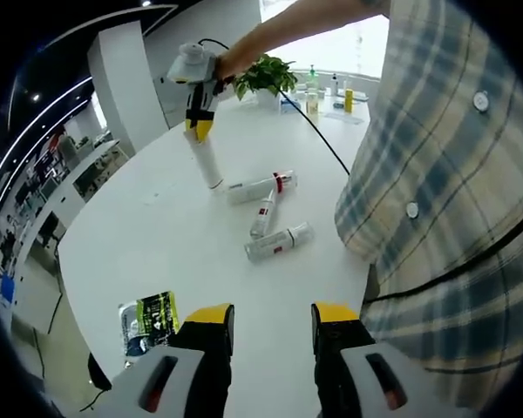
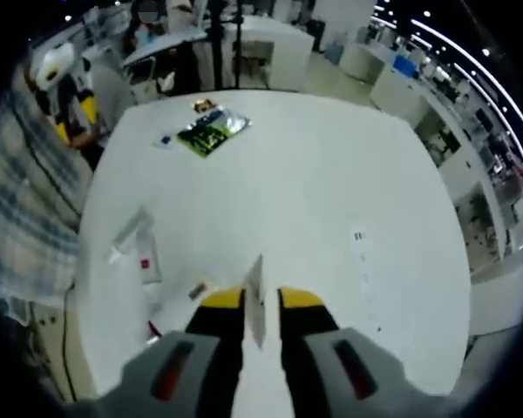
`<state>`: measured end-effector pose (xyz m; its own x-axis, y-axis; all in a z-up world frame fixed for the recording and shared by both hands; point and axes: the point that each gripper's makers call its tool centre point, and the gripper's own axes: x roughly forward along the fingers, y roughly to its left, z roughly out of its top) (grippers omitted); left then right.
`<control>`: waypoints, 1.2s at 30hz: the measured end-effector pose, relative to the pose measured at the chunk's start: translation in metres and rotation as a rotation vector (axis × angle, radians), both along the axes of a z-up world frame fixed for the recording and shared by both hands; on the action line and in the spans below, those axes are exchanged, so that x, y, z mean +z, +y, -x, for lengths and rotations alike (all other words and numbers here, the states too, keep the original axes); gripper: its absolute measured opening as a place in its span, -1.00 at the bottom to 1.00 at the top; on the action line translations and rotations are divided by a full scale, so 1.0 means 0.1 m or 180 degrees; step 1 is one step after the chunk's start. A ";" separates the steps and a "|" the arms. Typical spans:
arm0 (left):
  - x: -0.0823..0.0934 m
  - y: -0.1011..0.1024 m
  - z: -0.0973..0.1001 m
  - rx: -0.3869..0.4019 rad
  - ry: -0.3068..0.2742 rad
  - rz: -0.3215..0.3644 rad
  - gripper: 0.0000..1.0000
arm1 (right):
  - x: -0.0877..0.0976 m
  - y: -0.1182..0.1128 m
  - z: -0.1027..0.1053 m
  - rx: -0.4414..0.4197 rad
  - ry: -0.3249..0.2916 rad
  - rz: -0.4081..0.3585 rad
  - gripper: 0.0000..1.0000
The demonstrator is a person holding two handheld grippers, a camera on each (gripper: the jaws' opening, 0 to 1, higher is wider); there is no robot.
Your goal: Arrange the skincare products in the storage area until every visible bottle or jar stands upright without overlapping.
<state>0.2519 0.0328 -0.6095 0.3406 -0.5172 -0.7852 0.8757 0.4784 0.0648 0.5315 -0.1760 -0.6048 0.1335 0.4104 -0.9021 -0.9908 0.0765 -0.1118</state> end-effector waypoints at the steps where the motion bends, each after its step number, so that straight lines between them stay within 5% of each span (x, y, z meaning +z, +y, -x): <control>1: 0.00 0.00 0.01 -0.0004 0.0003 -0.0003 -0.28 | 0.00 -0.01 0.01 0.0027 -0.0001 0.0027 -0.74; 7: -0.02 0.00 0.03 -0.0017 0.0013 -0.0021 -0.28 | 0.05 -0.02 0.02 0.0362 -0.0119 0.0224 -0.78; 26: -0.06 0.03 0.05 0.0011 0.0008 -0.0036 -0.29 | 0.04 -0.03 0.03 0.0721 -0.0175 0.0390 -0.89; 36: -0.05 0.04 0.01 0.0017 -0.0035 -0.0062 -0.31 | 0.04 -0.04 0.03 0.1138 -0.0296 0.0520 -0.90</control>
